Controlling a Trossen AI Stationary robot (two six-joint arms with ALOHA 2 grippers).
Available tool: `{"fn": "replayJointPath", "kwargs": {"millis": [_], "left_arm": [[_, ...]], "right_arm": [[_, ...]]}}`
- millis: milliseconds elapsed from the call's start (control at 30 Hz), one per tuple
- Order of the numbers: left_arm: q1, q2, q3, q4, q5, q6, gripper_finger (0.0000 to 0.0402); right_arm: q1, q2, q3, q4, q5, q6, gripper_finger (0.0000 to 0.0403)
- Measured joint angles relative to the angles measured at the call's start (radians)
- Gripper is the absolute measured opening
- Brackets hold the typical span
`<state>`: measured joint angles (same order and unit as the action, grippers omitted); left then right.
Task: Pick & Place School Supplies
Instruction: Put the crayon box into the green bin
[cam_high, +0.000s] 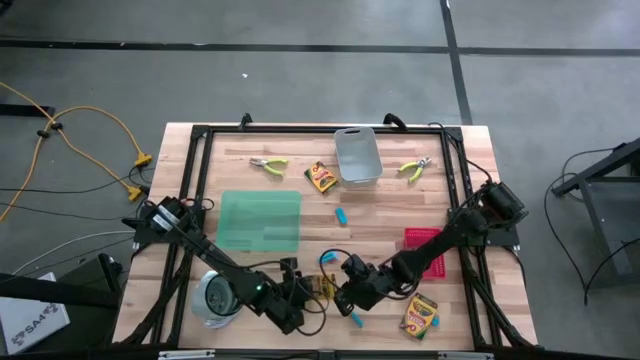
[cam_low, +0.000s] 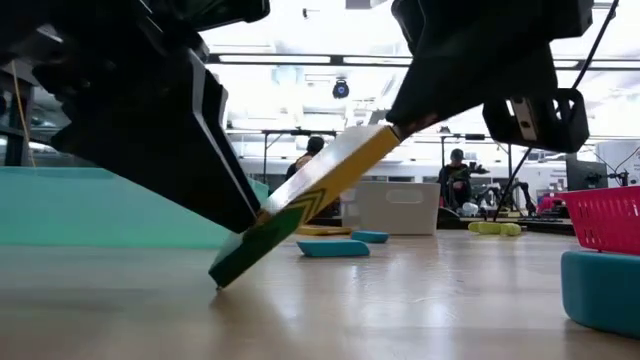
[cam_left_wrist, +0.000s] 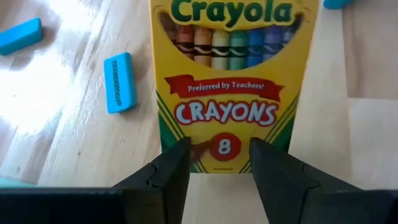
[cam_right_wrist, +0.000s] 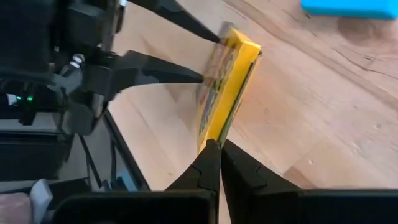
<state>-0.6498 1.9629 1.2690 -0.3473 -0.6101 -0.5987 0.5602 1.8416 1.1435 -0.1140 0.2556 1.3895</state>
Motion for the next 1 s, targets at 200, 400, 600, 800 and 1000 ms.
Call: {"fn": "replayJointPath", "kwargs": {"millis": [200,400,600,800,1000], "left_arm": [[0.0,0.0,0.0,0.007,-0.014,0.0,0.0159],[-0.008,-0.001,0.002,0.009,-0.038,-0.001,0.0159],[-0.036,-0.041,0.002,-0.009,-0.113,0.0,0.0159],[-0.048,-0.066,0.003,-0.039,-0.137,-0.003,0.0159],[-0.047,-0.066,0.003,-0.042,-0.148,-0.007,0.0159]], "right_arm": [[0.007,0.0,0.0,-0.001,0.003,-0.011,0.0002],[0.017,-0.026,0.0,0.014,0.018,-0.057,0.0002],[0.034,-0.089,0.0,-0.03,0.066,-0.101,0.0002],[0.045,-0.134,0.0,-0.047,0.1,-0.135,0.0003],[0.041,-0.17,0.0,-0.031,0.118,-0.194,0.0003]]}}
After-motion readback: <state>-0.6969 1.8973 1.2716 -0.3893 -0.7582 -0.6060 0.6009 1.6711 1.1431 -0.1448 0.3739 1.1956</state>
